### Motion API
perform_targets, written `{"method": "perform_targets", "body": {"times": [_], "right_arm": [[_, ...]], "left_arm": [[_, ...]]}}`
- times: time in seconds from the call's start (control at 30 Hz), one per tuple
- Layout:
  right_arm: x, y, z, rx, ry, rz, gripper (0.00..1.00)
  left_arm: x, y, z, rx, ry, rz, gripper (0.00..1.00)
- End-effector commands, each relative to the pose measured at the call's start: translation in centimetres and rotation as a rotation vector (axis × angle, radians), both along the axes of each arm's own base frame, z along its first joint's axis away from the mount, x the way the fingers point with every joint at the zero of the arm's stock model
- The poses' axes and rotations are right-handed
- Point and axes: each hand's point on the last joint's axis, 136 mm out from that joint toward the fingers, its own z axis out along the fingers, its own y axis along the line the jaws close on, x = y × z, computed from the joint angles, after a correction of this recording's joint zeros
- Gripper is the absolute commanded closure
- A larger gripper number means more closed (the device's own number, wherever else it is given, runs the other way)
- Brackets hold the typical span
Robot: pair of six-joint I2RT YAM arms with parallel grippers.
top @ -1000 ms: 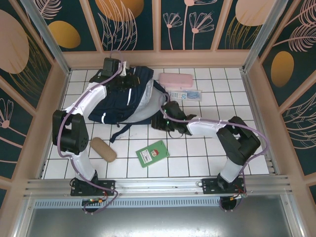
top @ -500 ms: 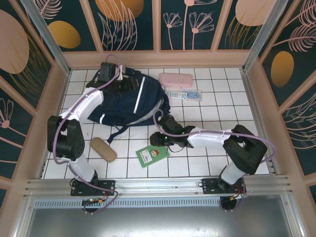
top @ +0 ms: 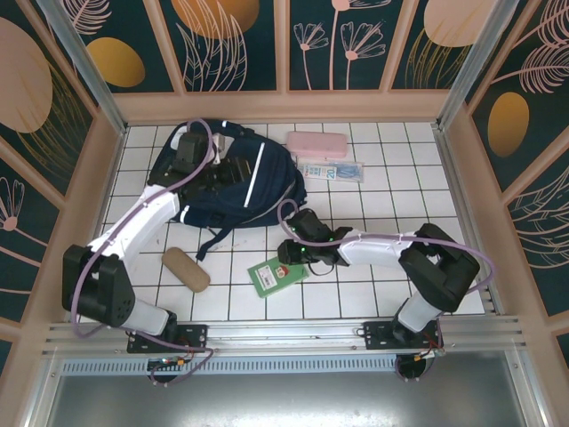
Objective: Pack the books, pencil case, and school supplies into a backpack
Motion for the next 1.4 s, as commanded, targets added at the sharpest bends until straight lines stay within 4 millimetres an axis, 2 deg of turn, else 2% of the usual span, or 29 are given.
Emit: {"method": "perform_targets", "body": {"times": [0.0,0.13,0.2,0.3,0.4,0.47,0.57,0.67,0.8,0.9,1.1,1.23,1.37], "right_arm": [[2.2,-4.2,-2.5,-0.125,-0.005,-0.118,0.71],[4.3,-5.7,-2.8,-0.129,-0.001,-0.187,0.71],[4.9,-5.5,-2.3,-0.110,-0.007,-0.190,0.70],[5.4,-5.1,-0.8,-0.082,-0.034,-0.195,0.68],[5.7,-5.6,1.2,-0.057,-0.079,-0.235,0.61],[5.9,-6.5,2.5,-0.046,-0.118,-0.270,0.55],[5.8,-7.8,3.1,-0.035,-0.148,-0.284,0.53],[5.4,-9.1,2.2,-0.049,-0.114,-0.284,0.53],[4.7,-9.2,0.8,-0.012,-0.053,-0.244,0.55],[4.2,-8.4,-0.1,0.006,-0.014,-0.199,0.55],[3.3,-8.4,-2.3,-0.018,0.045,-0.181,0.56],[2.7,-7.8,-2.6,0.016,0.076,-0.161,0.58],[1.9,-6.0,-1.8,0.090,0.116,-0.103,0.60]], "left_arm": [[-2.3,-1.2,-0.2,-0.051,0.018,0.025,0.49],[-5.5,-2.1,-2.4,-0.088,0.078,0.023,0.49],[-6.8,-2.6,-3.6,-0.100,0.114,0.021,0.49],[-8.8,-3.3,-5.6,-0.119,0.176,0.028,0.49],[-10.8,-4.3,-8.0,-0.147,0.251,0.039,0.49],[-12.1,-5.1,-9.7,-0.142,0.285,0.029,0.49],[-13.5,-6.3,-11.9,-0.130,0.341,0.004,0.52],[-14.3,-7.3,-13.4,-0.108,0.368,-0.018,0.55],[-14.6,-8.4,-14.8,-0.101,0.392,-0.050,0.60],[-14.8,-8.3,-16.1,-0.060,0.410,-0.039,0.62],[-15.6,-7.4,-18.2,0.017,0.448,-0.018,0.65],[-15.6,-7.8,-18.9,0.014,0.452,-0.036,0.66],[-15.7,-7.9,-19.6,0.022,0.456,-0.043,0.73]]}}
